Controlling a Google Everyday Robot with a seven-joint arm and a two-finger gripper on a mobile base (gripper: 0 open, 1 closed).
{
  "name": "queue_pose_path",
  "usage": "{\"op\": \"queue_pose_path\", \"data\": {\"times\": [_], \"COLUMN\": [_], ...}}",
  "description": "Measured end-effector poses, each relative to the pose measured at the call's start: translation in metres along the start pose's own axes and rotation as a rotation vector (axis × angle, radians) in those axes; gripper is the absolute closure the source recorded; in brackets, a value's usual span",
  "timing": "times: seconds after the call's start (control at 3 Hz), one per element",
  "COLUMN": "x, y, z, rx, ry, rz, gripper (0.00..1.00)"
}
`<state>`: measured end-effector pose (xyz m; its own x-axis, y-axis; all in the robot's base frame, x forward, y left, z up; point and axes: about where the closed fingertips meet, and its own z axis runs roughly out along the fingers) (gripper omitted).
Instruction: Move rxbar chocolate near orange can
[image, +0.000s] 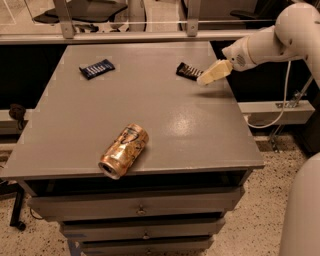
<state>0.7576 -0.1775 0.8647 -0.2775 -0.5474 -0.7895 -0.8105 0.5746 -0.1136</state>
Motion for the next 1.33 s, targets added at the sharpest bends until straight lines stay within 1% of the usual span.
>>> {"op": "queue_pose_path", "data": {"times": [0.33, 0.67, 1.33], "x": [0.005, 0.01, 0.014], "y": [-0.002, -0.003, -0.002], "z": [0.012, 0.019, 0.024], "rx": [-0.006, -0.009, -0.011], "ry": [-0.01, -0.028, -0.048], "rz": [0.022, 0.036, 0.046], "gripper": [0.0, 0.18, 0.65]}}
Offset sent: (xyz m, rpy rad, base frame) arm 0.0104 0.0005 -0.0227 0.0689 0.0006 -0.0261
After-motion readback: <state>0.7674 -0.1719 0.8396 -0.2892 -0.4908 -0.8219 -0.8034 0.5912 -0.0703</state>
